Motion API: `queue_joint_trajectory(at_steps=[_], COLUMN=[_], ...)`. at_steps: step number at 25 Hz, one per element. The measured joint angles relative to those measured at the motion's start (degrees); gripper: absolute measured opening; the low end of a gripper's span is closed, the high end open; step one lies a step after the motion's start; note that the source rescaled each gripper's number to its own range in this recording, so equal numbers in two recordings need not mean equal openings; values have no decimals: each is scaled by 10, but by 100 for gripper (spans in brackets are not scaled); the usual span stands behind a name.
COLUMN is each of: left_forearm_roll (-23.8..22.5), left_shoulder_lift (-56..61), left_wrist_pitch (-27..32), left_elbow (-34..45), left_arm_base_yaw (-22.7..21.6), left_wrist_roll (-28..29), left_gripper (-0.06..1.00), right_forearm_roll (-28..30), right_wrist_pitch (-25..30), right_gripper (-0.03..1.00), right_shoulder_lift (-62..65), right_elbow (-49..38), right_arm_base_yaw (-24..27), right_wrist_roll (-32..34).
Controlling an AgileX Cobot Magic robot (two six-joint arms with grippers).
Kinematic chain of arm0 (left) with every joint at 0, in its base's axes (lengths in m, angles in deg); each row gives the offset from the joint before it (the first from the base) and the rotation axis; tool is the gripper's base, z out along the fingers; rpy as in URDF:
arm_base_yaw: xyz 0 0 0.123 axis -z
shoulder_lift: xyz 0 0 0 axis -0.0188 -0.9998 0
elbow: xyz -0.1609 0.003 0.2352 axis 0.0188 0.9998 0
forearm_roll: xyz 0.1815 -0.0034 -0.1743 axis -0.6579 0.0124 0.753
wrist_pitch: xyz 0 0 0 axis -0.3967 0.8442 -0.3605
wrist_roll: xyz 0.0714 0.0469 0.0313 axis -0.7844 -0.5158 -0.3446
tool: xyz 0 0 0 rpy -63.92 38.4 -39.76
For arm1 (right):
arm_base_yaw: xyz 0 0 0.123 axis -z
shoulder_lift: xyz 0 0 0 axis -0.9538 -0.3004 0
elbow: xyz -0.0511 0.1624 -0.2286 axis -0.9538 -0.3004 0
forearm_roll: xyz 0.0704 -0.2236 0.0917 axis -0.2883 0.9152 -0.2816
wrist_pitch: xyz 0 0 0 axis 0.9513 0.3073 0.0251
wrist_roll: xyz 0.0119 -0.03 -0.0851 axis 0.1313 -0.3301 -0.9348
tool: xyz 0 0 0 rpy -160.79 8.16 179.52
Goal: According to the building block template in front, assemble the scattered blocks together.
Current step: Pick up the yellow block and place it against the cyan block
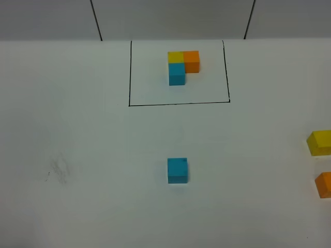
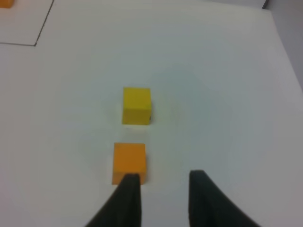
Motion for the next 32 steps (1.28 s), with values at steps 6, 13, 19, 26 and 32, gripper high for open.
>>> queue_joint_trajectory(at_steps=[6,13,19,26,32], left_forearm_roll=[7,8,3,3,3], left_shoulder_lift=[0,0,0,0,0], left_wrist_pitch=[0,7,8,8,8], left_elbow=[49,56,56,56,56], left_arm_base_yaw=[0,0,-23,-75,-75], left_wrist_roll=[-13,-13,-13,-12,-12], left_gripper=[65,65,65,65,65], right_forearm_roll=[0,0,0,0,0], right_wrist_pitch=[0,0,0,0,0], right_gripper=[0,0,0,0,0], right_shoulder_lift=[0,0,0,0,0], right_elbow=[0,0,0,0,0], right_arm_base_yaw=[0,0,0,0,0], right_wrist_roll=[0,0,0,0,0])
